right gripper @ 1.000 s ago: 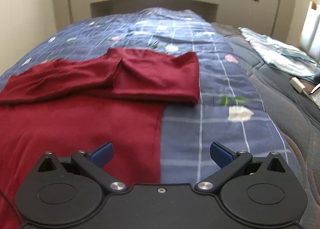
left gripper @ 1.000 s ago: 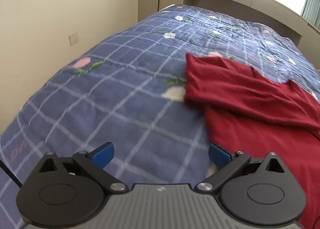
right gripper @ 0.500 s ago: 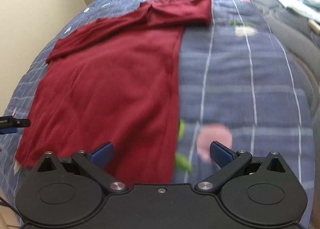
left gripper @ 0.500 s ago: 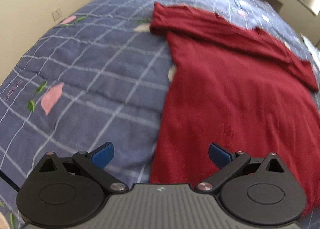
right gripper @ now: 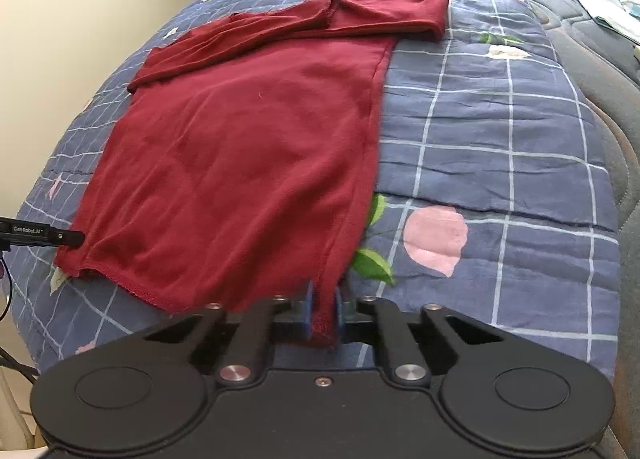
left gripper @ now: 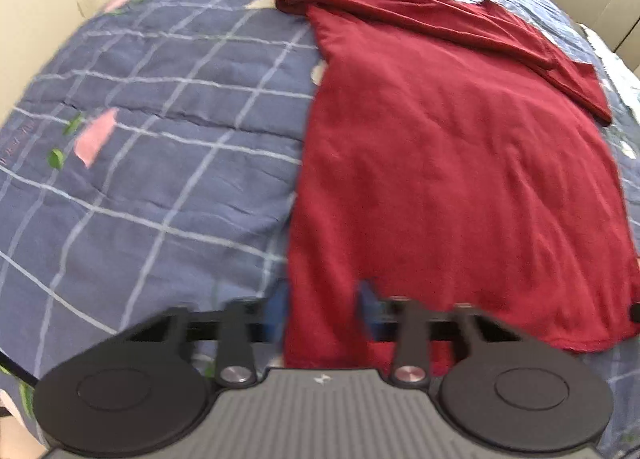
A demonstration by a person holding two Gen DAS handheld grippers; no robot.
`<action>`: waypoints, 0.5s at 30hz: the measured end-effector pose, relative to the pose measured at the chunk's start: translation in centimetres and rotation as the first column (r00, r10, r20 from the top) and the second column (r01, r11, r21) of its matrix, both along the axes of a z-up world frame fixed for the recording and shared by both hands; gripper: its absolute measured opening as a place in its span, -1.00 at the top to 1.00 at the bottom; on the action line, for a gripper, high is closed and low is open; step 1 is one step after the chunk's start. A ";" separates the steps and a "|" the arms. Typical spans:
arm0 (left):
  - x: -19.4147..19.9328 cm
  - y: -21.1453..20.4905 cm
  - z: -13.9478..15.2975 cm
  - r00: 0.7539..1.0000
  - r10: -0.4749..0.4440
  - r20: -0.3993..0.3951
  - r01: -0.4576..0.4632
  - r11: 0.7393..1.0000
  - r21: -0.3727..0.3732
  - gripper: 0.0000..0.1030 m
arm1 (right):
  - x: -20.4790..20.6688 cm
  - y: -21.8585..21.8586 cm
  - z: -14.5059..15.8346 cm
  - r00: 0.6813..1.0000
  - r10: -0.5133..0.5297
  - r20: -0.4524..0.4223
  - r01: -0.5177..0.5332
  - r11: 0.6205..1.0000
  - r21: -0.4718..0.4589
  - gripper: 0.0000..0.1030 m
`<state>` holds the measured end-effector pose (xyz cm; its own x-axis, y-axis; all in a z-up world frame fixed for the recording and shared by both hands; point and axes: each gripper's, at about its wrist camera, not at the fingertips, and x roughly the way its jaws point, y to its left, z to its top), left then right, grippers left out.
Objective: Fold small clothes
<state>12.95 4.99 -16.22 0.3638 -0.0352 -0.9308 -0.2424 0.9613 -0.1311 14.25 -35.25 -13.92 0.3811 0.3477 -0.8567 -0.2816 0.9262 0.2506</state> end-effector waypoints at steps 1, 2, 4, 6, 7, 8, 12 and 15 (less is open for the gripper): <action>-0.1 -0.1 0.3 1.000 -0.004 0.000 0.004 1.000 -0.002 0.76 | -0.1 -0.1 0.2 1.000 0.001 0.004 -0.001 1.000 -0.007 0.90; -0.1 -0.3 0.6 1.000 -0.013 0.000 0.013 1.000 -0.001 0.94 | -0.3 -0.1 0.6 1.000 0.004 0.010 -0.004 1.000 -0.014 0.90; -0.2 -0.7 1.3 0.999 -0.036 0.005 0.036 0.999 0.021 0.97 | -0.7 -0.6 1.2 1.000 0.006 0.016 -0.005 1.000 -0.018 0.91; -0.5 -0.8 2.2 0.998 -0.067 0.009 0.067 0.997 0.043 0.98 | -0.9 -1.2 1.5 1.000 0.008 0.021 -0.007 1.000 -0.025 0.91; -0.6 -0.7 2.4 0.998 -0.070 0.007 0.070 0.997 0.044 0.98 | -1.0 -1.4 1.5 1.000 0.008 0.022 -0.007 1.000 -0.029 0.91; -0.8 -0.5 2.5 0.998 -0.067 0.003 0.067 0.997 0.040 0.98 | -1.1 -1.6 1.4 1.000 0.006 0.019 -0.005 1.000 -0.029 0.91; -1.3 0.2 2.0 0.999 -0.050 -0.007 0.051 0.998 0.038 0.99 | -0.9 -1.7 0.6 1.000 0.004 0.004 -0.004 1.000 -0.030 0.91; -1.3 0.7 1.3 1.000 -0.014 -0.010 0.014 1.000 0.015 0.98 | -0.9 -1.2 0.3 1.000 0.017 0.004 -0.017 0.999 -0.043 0.83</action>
